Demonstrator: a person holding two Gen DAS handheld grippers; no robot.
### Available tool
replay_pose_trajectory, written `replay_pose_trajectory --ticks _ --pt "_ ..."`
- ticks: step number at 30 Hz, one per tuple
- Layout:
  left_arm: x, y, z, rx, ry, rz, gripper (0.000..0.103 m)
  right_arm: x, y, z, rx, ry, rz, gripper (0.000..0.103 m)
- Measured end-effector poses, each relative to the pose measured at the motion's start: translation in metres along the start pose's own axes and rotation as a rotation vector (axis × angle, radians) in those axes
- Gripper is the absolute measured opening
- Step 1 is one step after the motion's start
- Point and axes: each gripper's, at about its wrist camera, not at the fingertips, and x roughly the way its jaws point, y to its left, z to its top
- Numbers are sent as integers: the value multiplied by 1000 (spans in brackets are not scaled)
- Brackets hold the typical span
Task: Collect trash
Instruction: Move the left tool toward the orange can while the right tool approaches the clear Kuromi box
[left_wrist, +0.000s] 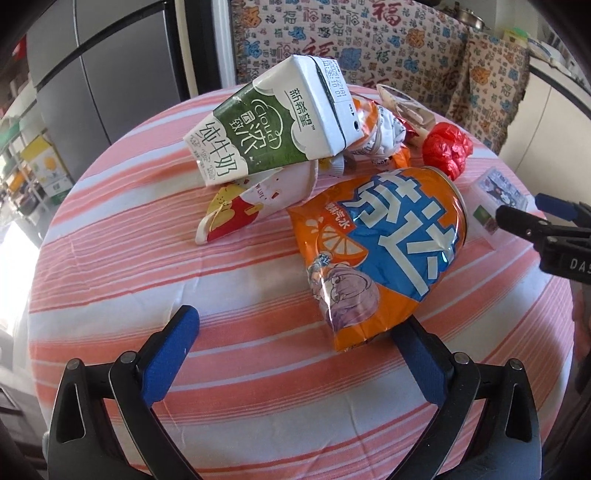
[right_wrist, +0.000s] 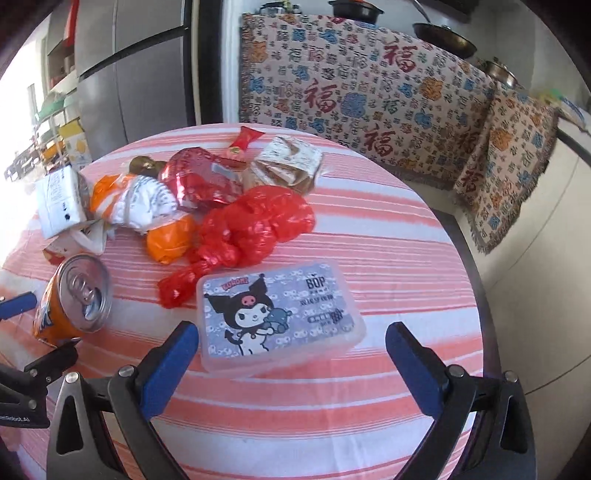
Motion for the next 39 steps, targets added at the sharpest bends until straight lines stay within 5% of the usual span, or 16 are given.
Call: replay_pose_trajectory --ticks 7,13,16,19,22,29,33,39 --pt "-2 8 -4 20 27 -6 103 -16 -51 -26 107 44 -102 103" --pt "-19 42 4 -75 15 -176 103 -15 -41 -6 339 48 107 103" --pt "-18 44 16 -47 -17 -234 103 11 -30 9 393 88 99 103" --pt "-12 40 28 -31 -51 -271 103 28 -26 12 409 133 107 102" --pt "-9 38 29 -51 -52 -345 103 26 -28 8 370 113 54 73" --pt "-25 -5 10 132 -27 -484 102 -3 -46 -22 257 109 96 73" --pt "-31 -3 5 73 -26 -470 102 -25 -41 -39 169 99 112 73" --pt "-12 32 19 -96 -49 -341 102 -35 -31 -48 117 56 152 73"
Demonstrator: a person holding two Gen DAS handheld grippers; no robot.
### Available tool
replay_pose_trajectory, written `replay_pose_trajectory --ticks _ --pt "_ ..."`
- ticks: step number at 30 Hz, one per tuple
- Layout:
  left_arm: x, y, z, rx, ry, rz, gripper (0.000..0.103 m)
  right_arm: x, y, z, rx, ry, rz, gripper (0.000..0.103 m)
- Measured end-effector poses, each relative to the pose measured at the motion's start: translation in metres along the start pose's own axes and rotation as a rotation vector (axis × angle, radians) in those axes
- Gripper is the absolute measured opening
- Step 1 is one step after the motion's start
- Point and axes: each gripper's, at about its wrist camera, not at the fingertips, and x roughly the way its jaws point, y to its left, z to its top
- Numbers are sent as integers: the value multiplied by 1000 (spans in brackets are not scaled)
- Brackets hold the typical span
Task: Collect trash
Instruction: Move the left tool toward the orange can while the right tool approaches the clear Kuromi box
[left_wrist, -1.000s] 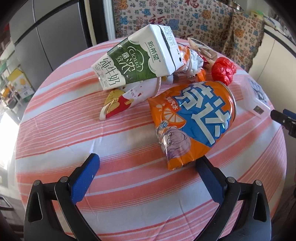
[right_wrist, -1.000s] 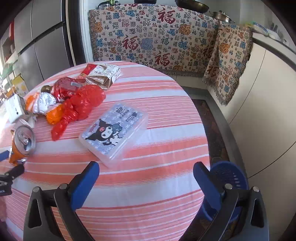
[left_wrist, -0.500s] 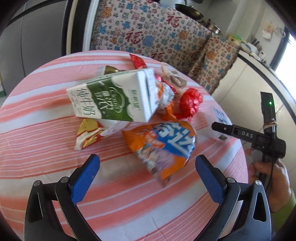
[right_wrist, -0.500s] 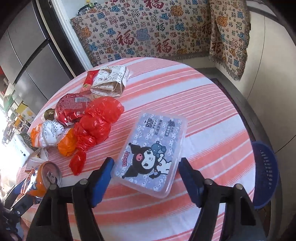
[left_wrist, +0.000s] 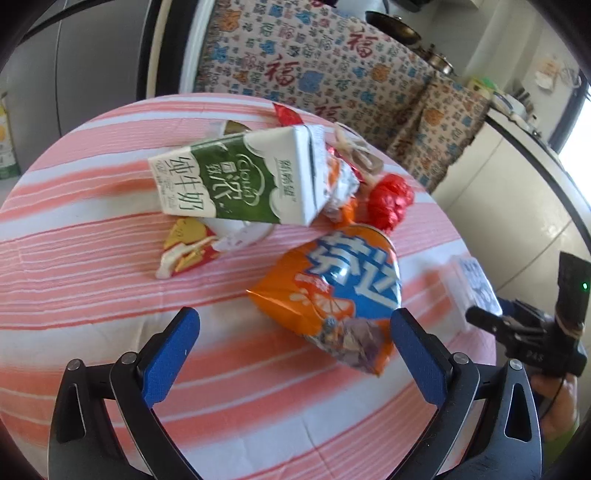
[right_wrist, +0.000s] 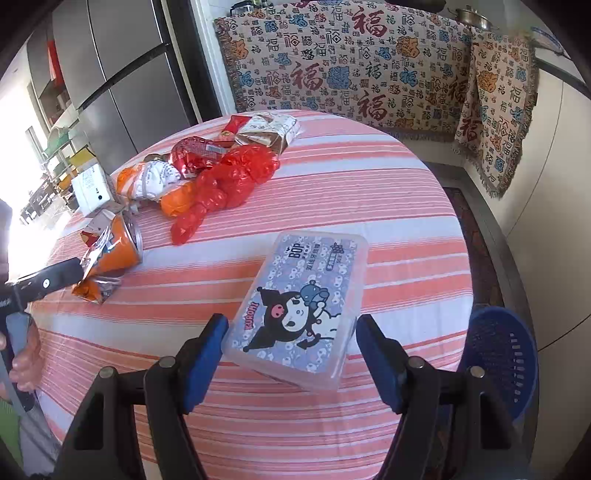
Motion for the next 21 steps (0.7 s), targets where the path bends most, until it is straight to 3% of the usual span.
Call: replay_pose_trajectory --ticks 5,8,12,17,21 --pt "12 -14 7 110 -15 -66 103 2 0 -6 12 -3 8 73" --pt "22 -30 3 209 2 -38 102 0 2 -8 -3 -11 2 73" --pt "26 -41 -7 249 54 -61 88 -2 5 -9 -25 -16 -2 73" --pt "13 -59 -24 340 59 -47 88 -5 6 -9 -32 -20 -1 73" --pt "2 -63 -24 309 18 -46 88 -13 4 -7 -27 -47 4 72"
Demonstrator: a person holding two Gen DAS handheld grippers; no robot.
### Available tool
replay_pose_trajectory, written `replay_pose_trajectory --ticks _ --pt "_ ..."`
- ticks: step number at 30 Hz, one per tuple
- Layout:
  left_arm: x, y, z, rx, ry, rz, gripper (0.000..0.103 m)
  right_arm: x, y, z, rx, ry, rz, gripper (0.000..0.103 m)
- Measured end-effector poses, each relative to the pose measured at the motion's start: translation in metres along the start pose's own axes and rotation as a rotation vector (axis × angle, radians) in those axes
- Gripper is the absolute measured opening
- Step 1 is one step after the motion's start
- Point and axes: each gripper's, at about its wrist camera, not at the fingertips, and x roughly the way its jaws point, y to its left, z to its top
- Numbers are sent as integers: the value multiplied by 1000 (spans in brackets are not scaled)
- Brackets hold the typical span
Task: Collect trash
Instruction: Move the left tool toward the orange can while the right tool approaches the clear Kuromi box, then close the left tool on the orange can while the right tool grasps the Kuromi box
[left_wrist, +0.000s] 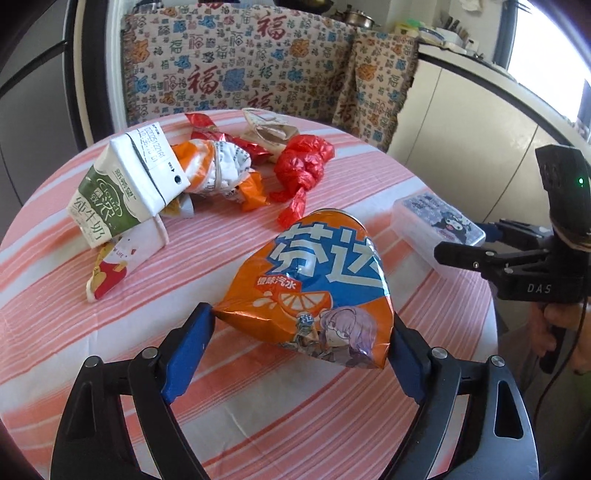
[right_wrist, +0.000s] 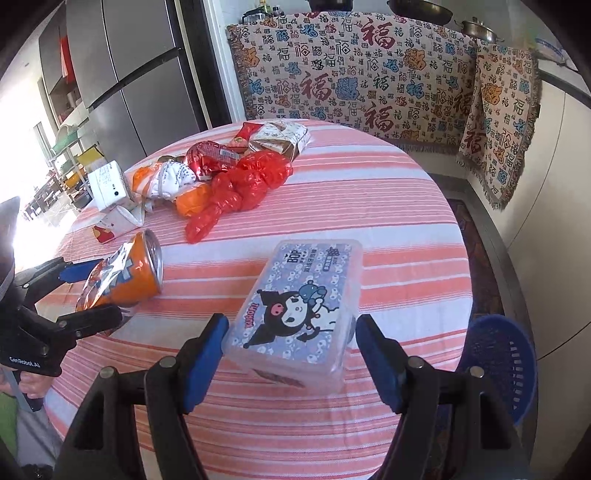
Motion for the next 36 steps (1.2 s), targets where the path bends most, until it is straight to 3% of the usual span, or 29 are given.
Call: replay_pose_trajectory --ticks 3,6,9,12,18,22,26,29,31,33,36 --pt "-3 -2 1 -15 -12 2 88 -2 1 2 -27 4 4 72" --pt "6 -2 -5 -36 37 36 88 6 -1 -2 -32 42 5 72" --pt "5 -2 -12 -41 89 -25 97 8 -4 -8 -25 64 15 72" --pt "-8 -3 -13 -4 78 -63 100 4 -6 -9 -42 61 4 72" --pt "-3 35 4 -171 26 -77 102 4 -8 -10 -37 65 11 72" --pt "20 27 16 -62 85 -140 102 4 -7 -10 -40 61 5 72" --pt "28 -13 15 156 117 -93 103 4 -7 -10 -40 62 6 72" --pt "31 -30 12 239 124 -71 102 3 -7 -9 -40 62 6 72" --pt "32 -30 12 226 123 -81 99 1 -8 -7 -41 56 4 72" --pt "31 -23 13 160 127 -101 85 -1 -8 -7 -40 50 3 71" --pt "22 -11 14 74 81 -104 83 -6 -8 -5 -37 35 17 71"
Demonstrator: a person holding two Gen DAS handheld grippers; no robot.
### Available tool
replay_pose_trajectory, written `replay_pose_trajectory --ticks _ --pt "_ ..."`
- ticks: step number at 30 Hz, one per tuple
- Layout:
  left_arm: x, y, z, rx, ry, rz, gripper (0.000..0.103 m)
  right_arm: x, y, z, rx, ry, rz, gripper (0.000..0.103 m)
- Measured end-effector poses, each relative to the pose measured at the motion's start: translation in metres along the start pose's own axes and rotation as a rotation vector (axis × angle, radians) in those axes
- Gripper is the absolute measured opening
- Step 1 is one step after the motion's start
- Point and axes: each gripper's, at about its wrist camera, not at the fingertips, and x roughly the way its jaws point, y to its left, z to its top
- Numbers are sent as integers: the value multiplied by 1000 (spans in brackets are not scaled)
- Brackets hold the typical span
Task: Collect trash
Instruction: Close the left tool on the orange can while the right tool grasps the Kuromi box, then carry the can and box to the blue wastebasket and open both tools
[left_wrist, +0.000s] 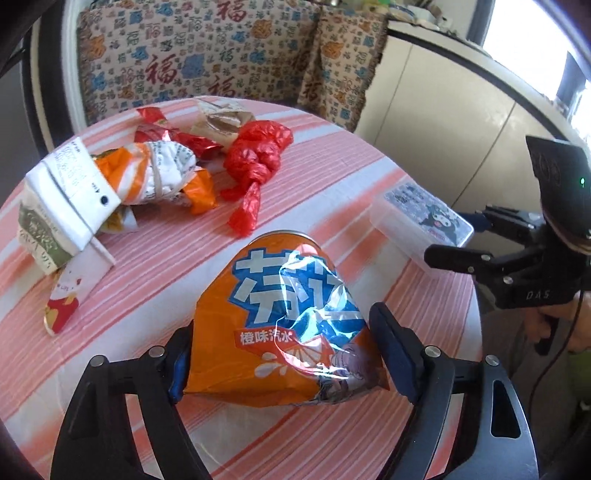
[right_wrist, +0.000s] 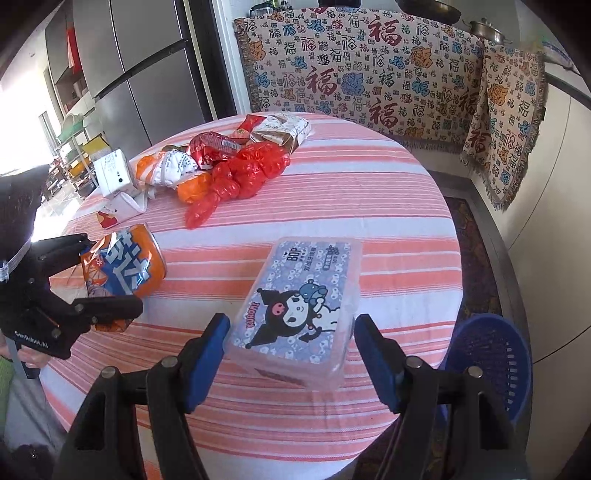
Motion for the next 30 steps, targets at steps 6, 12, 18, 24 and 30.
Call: replay_pose_trajectory --ticks 6,12,18,24,30 --pt "-15 -11 6 -60 -38 33 44 -2 0 1 2 -9 7 71" --pt "-27 -12 0 -126 -67 91 42 12 -9 -3 37 56 40 71" --pt "-33 -28 -11 -93 -68 218 42 20 -6 10 61 103 44 81" --pt "-31 -35 -4 -140 -107 213 42 17 -13 23 96 84 -2 66" --pt "-21 -71 31 -129 -140 137 42 -18 -45 28 145 7 0 66"
